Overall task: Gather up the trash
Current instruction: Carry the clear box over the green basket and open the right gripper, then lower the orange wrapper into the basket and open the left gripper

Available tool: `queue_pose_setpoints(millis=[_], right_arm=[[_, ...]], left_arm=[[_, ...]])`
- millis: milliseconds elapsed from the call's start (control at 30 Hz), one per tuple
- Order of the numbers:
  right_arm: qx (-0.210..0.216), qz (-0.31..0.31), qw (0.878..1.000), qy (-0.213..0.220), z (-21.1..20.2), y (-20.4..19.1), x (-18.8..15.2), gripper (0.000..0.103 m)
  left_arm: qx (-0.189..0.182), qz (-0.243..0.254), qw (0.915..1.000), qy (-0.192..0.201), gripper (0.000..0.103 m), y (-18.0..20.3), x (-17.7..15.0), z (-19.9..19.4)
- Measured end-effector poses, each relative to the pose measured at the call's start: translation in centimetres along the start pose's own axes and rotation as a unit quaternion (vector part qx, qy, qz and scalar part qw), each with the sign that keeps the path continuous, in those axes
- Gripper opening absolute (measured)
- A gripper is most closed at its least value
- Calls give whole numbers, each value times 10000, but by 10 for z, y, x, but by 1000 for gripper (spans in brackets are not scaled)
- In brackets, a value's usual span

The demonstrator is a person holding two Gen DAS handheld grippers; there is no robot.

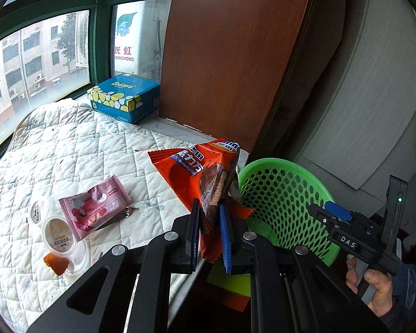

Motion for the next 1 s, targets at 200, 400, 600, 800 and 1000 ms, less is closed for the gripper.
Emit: queue_pose_setpoints(millis=[200,400,600,800,1000], right_arm=[[-206,-121,9996,164,-16,3,3,73],[-473,-206,9981,345,-33,14,3,74],[-597,-79,9972,440,-43,29,2,77],[-626,73,9971,428,-46,40,-4,77],[-644,165,9967,456,-50,47,-6,77]], left_arm=[[-80,125,9999,-56,13,15,4,12],[-239,284,9992,-143,13,41,3,23],[-389,440,9974,-415,15,69,-7,45],[-485,586,9949,-658,18,94,-20,66],[-591,632,9934,-760,41,107,-27,78]])
Point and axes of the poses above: each gripper's, at about its wrist camera, not at the fingertips, and z roughly the way its jaws point, y to its right, x to its top, the point moved 7 cm from there along z, roughly the way its jaws point, and after that the axes turned 9 degrees about -z, right-handed, at the moved point
